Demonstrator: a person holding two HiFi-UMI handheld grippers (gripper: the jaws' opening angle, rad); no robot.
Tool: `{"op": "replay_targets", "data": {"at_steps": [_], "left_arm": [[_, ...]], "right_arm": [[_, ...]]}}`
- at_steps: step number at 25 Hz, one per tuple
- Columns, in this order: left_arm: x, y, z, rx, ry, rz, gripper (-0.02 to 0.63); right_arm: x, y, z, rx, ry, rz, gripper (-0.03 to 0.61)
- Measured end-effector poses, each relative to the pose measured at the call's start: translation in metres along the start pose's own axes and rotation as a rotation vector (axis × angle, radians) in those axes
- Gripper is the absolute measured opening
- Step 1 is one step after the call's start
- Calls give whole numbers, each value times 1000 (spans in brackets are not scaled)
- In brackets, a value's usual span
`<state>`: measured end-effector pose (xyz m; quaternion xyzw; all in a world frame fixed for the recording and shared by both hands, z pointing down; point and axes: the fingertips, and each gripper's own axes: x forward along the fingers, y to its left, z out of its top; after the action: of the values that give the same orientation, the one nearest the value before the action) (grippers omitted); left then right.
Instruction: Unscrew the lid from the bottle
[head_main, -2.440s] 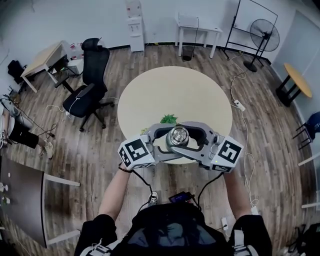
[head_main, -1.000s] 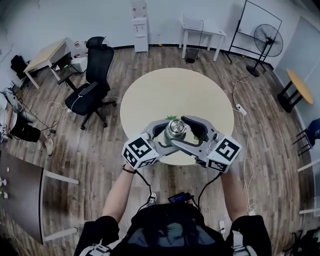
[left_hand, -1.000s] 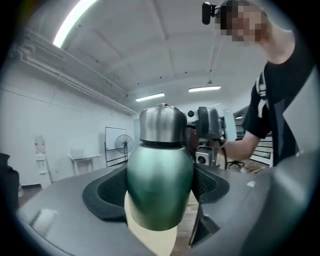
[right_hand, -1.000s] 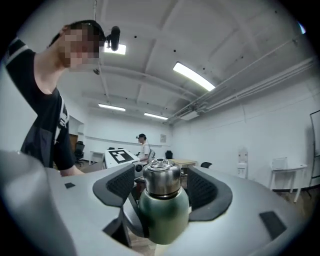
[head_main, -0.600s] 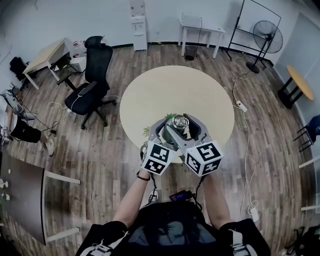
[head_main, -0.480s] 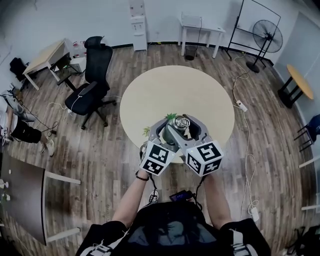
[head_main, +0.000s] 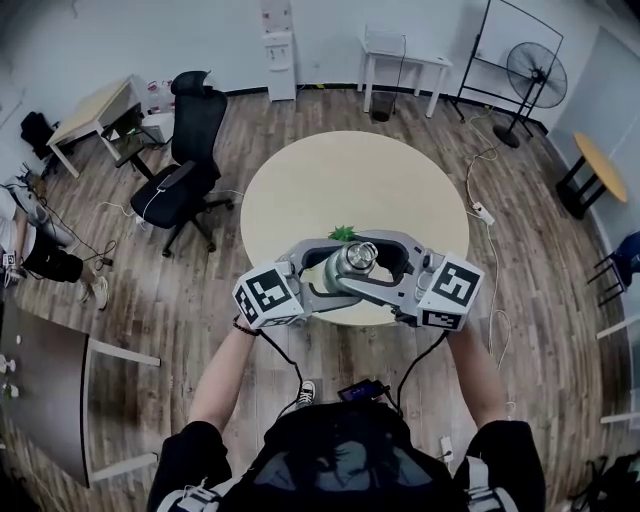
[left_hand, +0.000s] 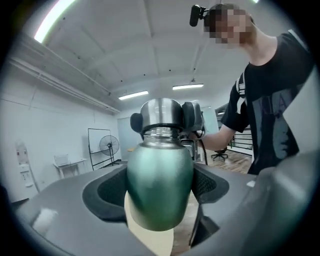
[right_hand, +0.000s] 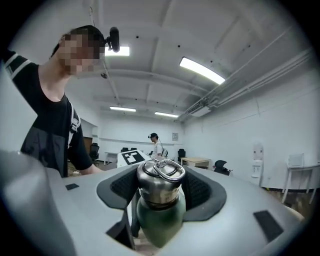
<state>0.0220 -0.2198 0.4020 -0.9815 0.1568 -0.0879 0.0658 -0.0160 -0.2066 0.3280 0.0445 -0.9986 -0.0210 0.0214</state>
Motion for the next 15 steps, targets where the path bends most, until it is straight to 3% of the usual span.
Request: {"op": "replay_targets", "data": {"at_steps": [4,9,12,15], "left_arm": [[-6,25,-16,-52,-15,185,373],[-35,60,-19,-108,-43,486,373],[-52,71,-11,-123,-64,649,373],[-61,76,-10,-122,-41,773,374]], "right_arm": [[-6,-19,3,-1,-83,-182,265],[-42,-55,-1,8,-160,-480,265],[-63,-72,-17,1,-155,-658,265],[-72,-77,-35,-15,-128,-771,265]]}}
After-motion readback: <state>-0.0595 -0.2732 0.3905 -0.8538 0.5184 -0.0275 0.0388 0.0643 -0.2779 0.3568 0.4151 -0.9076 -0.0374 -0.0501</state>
